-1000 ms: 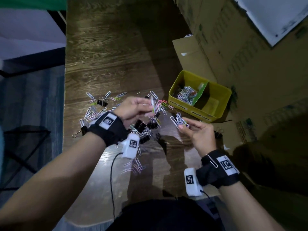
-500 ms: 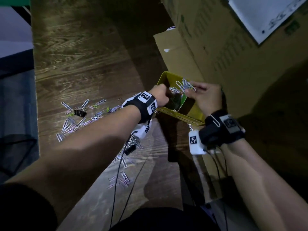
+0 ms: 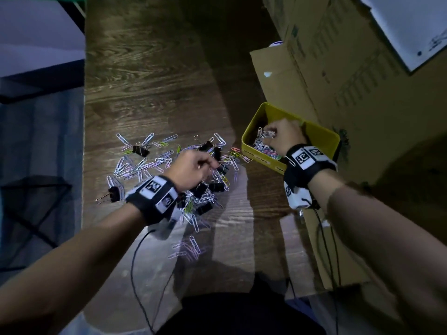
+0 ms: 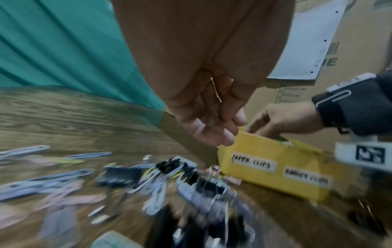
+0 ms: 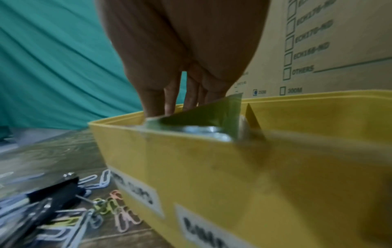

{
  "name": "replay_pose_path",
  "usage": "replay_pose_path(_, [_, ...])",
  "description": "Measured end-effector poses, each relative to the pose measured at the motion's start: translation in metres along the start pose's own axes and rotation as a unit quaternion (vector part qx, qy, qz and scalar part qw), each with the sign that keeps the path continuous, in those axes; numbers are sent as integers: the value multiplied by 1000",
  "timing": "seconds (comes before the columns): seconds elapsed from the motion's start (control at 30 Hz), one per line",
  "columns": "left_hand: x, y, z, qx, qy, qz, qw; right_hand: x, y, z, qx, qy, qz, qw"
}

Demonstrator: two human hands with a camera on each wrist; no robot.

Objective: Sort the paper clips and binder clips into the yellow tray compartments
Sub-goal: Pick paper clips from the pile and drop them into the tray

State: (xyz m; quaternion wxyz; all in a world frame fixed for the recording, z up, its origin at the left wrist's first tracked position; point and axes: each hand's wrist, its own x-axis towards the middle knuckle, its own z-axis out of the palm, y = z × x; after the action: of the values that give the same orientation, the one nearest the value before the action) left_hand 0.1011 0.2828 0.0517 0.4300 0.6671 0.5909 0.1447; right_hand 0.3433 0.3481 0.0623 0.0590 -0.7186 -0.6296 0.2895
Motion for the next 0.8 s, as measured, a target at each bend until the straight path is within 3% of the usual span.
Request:
replay_pose_path(0.1, [-48,-37,-2,79,-67,2,995,-26,-10,3,36,57,-96,993])
replay_pose_path(0.17, [-76,-60,5,150,-105,32,983,-48,-19,14,64,58,-172,981])
replay_pose_path(0.27, [-102,-90,21,214,-115,58,968,-90,-30,48,25,-61,-262,963])
replay_pose_path(0.37, [-105,-108,34,251,-73,83,962,-121,-40,97,-54,-220,-324,919])
replay_pose_path(0.43, [-100,-115,40,267,-35,71,960,-128,-40,127,-97,-263,-319,905])
replay_pose_path(0.6, [-102,-106,46,312,-82,1,947,-135,-36,164,-155,-204,-294,921])
replay_pose_path(0.7, [-113,-107,59,364,-105,21,925,-135,-31,164,-161,-193,-261,932])
replay_pose_path(0.8, [-131,-120,69,361,-107,71,924,-142,-25,165,-155,-171,-262,937])
